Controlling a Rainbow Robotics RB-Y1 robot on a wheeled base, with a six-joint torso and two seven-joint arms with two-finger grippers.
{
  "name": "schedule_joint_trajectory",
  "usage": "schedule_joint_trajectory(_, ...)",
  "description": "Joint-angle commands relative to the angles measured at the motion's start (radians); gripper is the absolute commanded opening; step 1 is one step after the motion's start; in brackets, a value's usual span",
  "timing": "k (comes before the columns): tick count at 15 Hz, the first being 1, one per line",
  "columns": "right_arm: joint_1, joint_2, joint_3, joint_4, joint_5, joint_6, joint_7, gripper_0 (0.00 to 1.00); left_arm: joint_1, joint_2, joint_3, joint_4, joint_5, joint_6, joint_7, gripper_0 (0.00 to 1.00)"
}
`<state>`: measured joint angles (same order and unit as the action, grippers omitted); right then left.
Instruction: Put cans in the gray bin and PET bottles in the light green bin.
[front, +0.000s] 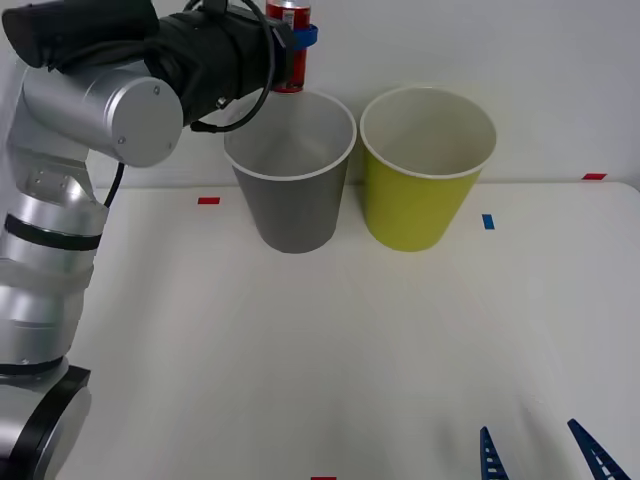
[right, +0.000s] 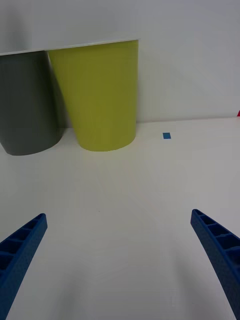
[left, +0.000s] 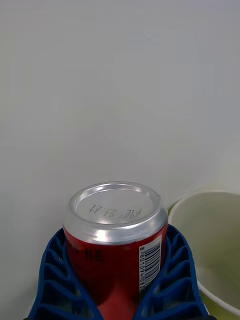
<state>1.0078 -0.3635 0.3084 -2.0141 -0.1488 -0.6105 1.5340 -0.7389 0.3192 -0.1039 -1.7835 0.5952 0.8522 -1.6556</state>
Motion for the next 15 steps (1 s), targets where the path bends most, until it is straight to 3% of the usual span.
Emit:
schedule_joint_trajectory(1, 0.0, 0.0, 0.0, 0.0, 0.0, 0.0, 0.0, 1.0, -0.001, -0.005, -0.037, 0.058, -0.005, -0.07, 0.0, 0.0)
schedule_joint_trajectory(6, 0.0, 0.0, 0.0, 0.0, 0.0, 0.0, 0.0, 1.0, 0.061, -0.019, -0.037, 0.064, -0.009, -0.156, -0.012, 0.0)
schedule_joint_trajectory(12, 0.0, 0.0, 0.0, 0.0, 0.0, 0.0, 0.0, 1.0, 0.059, -0.011, -0.036, 0.064, -0.011, -0.159, -0.012, 0.0)
schedule_joint_trajectory(13, 0.0, 0.0, 0.0, 0.0, 0.0, 0.0, 0.0, 1.0, 0.056, -0.005, -0.036, 0.064, -0.008, -0.159, -0.012, 0.37)
schedule_joint_trajectory(14, 0.0, 0.0, 0.0, 0.0, 0.0, 0.0, 0.0, 1.0, 0.053, -0.002, -0.036, 0.064, -0.011, -0.157, -0.009, 0.95)
schedule_joint_trajectory(15, 0.0, 0.0, 0.0, 0.0, 0.0, 0.0, 0.0, 1.0, 0.053, 0.0, -0.036, 0.064, -0.011, -0.157, -0.009, 1.0)
